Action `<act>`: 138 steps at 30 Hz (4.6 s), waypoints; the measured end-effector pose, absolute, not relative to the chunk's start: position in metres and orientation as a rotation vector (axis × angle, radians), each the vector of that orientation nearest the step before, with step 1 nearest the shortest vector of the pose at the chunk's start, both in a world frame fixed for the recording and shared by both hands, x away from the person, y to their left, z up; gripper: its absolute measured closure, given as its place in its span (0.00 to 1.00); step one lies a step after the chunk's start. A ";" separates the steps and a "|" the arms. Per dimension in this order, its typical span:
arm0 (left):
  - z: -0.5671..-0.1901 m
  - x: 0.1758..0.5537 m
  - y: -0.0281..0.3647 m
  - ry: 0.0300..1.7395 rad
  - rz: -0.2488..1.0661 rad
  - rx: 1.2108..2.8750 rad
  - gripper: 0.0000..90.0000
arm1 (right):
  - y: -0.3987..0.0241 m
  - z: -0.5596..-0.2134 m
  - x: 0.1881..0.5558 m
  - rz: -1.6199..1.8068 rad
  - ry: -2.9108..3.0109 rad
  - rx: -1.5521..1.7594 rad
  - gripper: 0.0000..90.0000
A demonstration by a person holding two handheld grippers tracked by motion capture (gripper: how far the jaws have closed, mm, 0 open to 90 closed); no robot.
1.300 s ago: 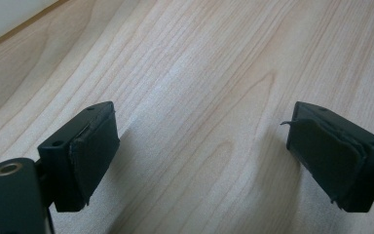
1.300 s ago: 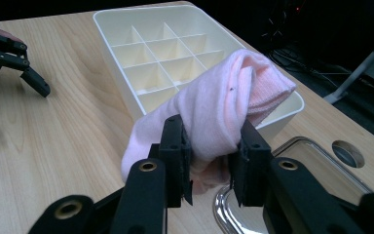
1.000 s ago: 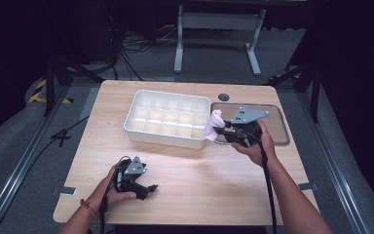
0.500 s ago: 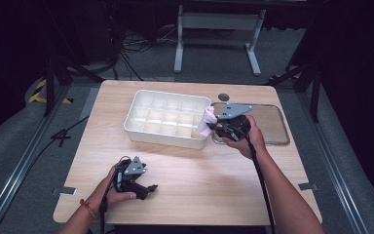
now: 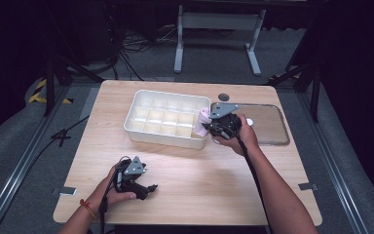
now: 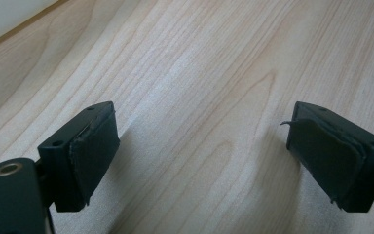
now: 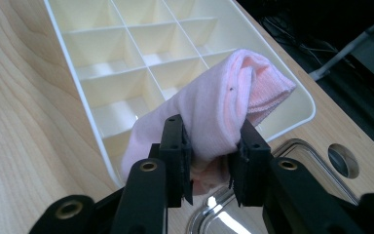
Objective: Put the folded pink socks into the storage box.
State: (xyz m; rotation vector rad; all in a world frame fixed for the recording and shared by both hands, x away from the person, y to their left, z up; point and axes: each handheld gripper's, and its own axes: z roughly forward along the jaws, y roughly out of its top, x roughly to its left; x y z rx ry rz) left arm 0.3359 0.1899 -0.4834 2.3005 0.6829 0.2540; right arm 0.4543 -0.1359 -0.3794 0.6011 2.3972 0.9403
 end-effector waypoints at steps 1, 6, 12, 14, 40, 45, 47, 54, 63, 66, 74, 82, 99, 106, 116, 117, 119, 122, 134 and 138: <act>-0.483 0.336 0.190 0.683 0.254 2.301 0.13 | -0.136 -0.379 0.454 0.940 2.397 0.601 0.79; -0.483 0.336 0.190 0.683 0.255 2.300 0.13 | -0.130 -0.384 0.457 0.903 2.418 0.575 0.79; -0.483 0.336 0.190 0.684 0.254 2.301 0.13 | -0.122 -0.389 0.458 0.844 2.455 0.525 0.79; -0.483 0.336 0.190 0.684 0.254 2.301 0.13 | -0.120 -0.390 0.458 0.820 2.468 0.511 0.79; -0.483 0.336 0.190 0.688 0.250 2.298 0.13 | -0.100 -0.400 0.487 0.616 2.800 0.476 0.73; -0.483 0.335 0.190 0.689 0.250 2.298 0.13 | -0.103 -0.398 0.493 0.619 2.853 0.527 0.69; -0.483 0.335 0.190 0.688 0.250 2.298 0.13 | -0.104 -0.395 0.495 0.653 2.872 0.548 0.65; -0.483 0.336 0.190 0.687 0.250 2.297 0.13 | -0.107 -0.383 0.498 0.749 2.838 0.605 0.64; -0.484 0.336 0.190 0.687 0.253 2.295 0.13 | -0.098 -0.392 0.501 0.724 2.809 0.656 0.74; -0.484 0.336 0.190 0.688 0.253 2.295 0.13 | -0.099 -0.395 0.503 0.734 2.799 0.697 0.83; -0.484 0.335 0.190 0.688 0.252 2.296 0.13 | -0.098 -0.400 0.504 0.702 2.800 0.706 0.88; -0.484 0.336 0.190 0.687 0.253 2.295 0.13 | -0.097 -0.406 0.507 0.667 2.842 0.747 0.91; -0.484 0.335 0.190 0.688 0.253 2.296 0.13 | -0.087 -0.419 0.516 0.524 2.953 0.757 0.93; -0.484 0.336 0.190 0.687 0.253 2.295 0.13 | -0.084 -0.420 0.516 0.496 2.962 0.736 0.93; -0.484 0.336 0.190 0.687 0.253 2.295 0.13 | -0.089 -0.422 0.515 0.553 2.962 0.753 0.93; -0.484 0.336 0.190 0.687 0.253 2.295 0.13 | -0.089 -0.422 0.516 0.561 2.961 0.751 0.93; -0.484 0.336 0.190 0.687 0.253 2.295 0.13 | -0.089 -0.421 0.515 0.556 2.962 0.742 0.93; -0.484 0.335 0.190 0.688 0.253 2.296 0.13 | -0.090 -0.421 0.515 0.550 2.959 0.735 0.93; -0.484 0.336 0.190 0.687 0.252 2.295 0.13 | -0.093 -0.413 0.511 0.562 2.936 0.727 0.89; -0.484 0.336 0.190 0.687 0.253 2.296 0.13 | -0.096 -0.407 0.508 0.586 2.915 0.713 0.87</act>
